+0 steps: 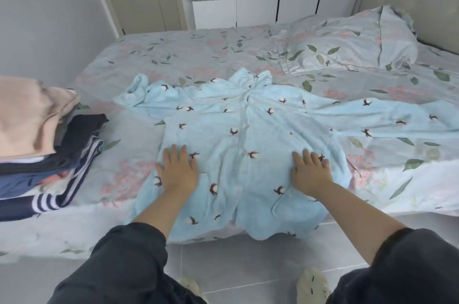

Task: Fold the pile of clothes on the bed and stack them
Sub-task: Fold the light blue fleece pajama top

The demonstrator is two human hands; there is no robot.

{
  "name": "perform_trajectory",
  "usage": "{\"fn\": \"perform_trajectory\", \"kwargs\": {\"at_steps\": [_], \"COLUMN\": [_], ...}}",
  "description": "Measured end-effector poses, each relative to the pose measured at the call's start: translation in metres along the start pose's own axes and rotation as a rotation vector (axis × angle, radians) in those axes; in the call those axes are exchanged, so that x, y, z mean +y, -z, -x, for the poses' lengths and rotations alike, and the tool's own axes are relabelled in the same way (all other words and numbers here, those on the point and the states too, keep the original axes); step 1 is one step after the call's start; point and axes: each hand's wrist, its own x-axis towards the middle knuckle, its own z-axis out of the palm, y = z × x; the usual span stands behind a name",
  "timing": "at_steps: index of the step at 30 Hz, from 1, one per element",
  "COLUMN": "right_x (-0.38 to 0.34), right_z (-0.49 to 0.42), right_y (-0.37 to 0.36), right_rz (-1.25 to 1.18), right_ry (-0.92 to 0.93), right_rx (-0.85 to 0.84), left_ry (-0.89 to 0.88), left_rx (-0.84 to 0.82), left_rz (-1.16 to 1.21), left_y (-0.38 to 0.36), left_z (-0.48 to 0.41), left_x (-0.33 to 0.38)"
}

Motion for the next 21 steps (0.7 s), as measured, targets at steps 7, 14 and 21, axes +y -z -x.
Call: {"fn": "perform_trajectory", "kwargs": {"at_steps": [7,14,21], "right_x": [-0.103,-0.120,-0.129], "right_z": [0.022,0.014,0.014], "right_y": [-0.008,-0.002,0.006], "right_rz": [-0.222,-0.258,-0.140], "right_ry": [0.356,0.204,0.193], "right_rx": [0.016,-0.018,-0.038], "left_ry": [0.179,0.432,0.229], "left_rx": [-0.214,-0.695,-0.672], "left_rz": [0.450,1.019,0.024], "left_y": [0.036,0.063,0.083], "left_z": [-0.005,0.017,0.016], "left_x": [-0.077,-0.114,-0.117]}}
